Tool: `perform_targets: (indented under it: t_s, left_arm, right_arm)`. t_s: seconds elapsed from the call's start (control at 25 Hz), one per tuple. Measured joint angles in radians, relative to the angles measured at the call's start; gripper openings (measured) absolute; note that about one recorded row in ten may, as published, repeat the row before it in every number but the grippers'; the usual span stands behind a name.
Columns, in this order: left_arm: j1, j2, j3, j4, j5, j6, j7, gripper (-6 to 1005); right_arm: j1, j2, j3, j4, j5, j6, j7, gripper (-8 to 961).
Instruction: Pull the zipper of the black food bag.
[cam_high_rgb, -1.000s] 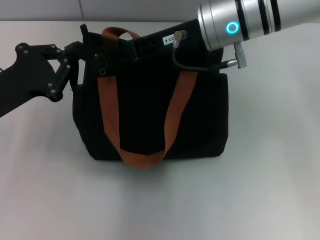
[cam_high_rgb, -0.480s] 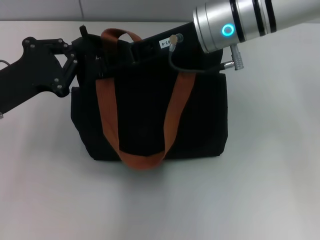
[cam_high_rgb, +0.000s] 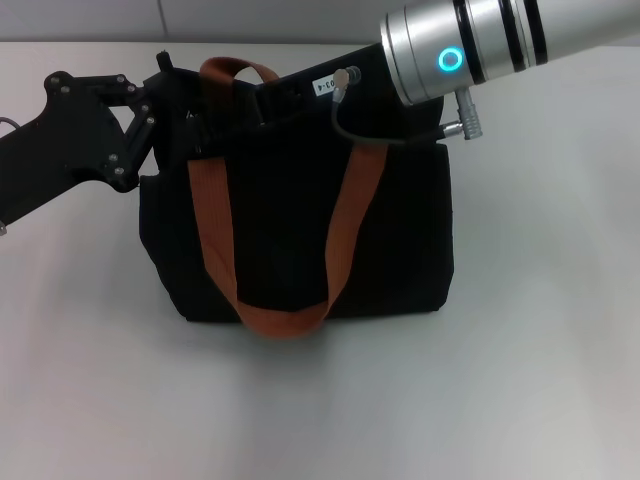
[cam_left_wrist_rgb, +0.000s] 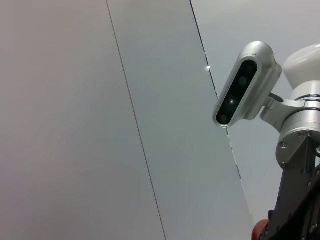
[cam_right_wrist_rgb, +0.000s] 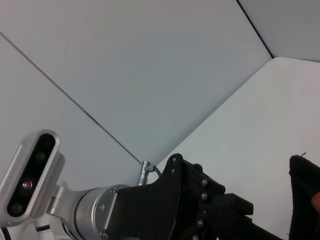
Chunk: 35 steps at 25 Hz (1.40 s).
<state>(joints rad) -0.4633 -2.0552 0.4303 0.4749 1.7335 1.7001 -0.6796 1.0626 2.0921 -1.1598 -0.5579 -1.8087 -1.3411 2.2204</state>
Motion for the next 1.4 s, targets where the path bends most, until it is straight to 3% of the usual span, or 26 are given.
perform_targets:
  t_s: [0.88, 1.0, 1.2, 1.4]
  left_arm:
    - [-0.001, -0.002, -0.003, 0.001, 0.0, 0.0, -0.001, 33]
    - [0.001, -0.002, -0.001, 0.0, 0.0, 0.0, -0.001, 34]
    - [0.007, -0.002, 0.0, -0.002, 0.0, 0.0, -0.001, 34]
    - [0.012, -0.002, 0.001, 0.0, 0.0, 0.011, -0.001, 35]
  right_arm:
    - [-0.01, -0.003, -0.022, -0.003, 0.011, 0.017, 0.016, 376]
    - [-0.014, -0.003, -0.022, -0.003, 0.01, 0.022, 0.016, 227]
    - [-0.022, -0.004, -0.024, -0.006, 0.009, 0.029, 0.012, 61]
    - [-0.018, -0.002, -0.047, -0.011, 0.01, 0.042, 0.012, 31]
